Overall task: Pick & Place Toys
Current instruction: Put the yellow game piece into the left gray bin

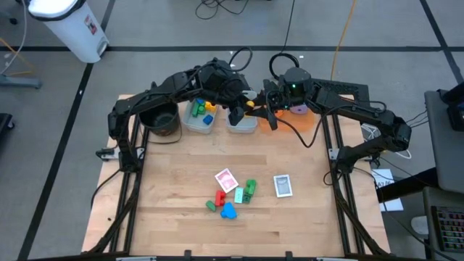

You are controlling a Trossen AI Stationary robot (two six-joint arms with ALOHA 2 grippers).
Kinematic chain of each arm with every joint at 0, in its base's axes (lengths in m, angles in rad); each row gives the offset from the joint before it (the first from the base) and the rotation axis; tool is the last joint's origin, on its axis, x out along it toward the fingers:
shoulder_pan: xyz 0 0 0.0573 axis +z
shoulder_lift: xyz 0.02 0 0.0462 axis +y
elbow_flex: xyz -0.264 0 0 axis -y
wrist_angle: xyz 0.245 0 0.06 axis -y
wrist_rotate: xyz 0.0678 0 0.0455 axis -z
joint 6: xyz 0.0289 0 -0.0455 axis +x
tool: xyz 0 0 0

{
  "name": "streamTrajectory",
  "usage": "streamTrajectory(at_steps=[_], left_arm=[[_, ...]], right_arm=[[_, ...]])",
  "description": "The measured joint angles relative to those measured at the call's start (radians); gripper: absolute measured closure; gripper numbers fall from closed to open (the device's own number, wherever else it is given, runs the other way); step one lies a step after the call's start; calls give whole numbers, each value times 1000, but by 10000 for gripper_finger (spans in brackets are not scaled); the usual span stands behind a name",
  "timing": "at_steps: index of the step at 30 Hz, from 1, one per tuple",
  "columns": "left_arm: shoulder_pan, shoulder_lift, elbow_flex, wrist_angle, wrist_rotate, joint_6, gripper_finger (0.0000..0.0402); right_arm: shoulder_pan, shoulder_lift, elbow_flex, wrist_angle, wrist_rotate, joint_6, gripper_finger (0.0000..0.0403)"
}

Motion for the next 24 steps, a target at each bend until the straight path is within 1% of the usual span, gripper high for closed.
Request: streamTrajectory(at_steps=[2, 7, 19, 24], left_arm=[[0, 3, 0, 0, 5, 1, 258], [1, 12, 0, 3, 5, 1, 294], [11, 14, 0, 42, 11, 9, 294], [11, 15, -1, 47, 9, 10, 294]], right_arm=[[1, 0, 0, 1, -1, 1, 282], [1, 1, -1, 0, -2, 14, 282], [1, -1, -1, 6, -2, 16, 281], [1, -1, -1, 6, -1, 18, 263]])
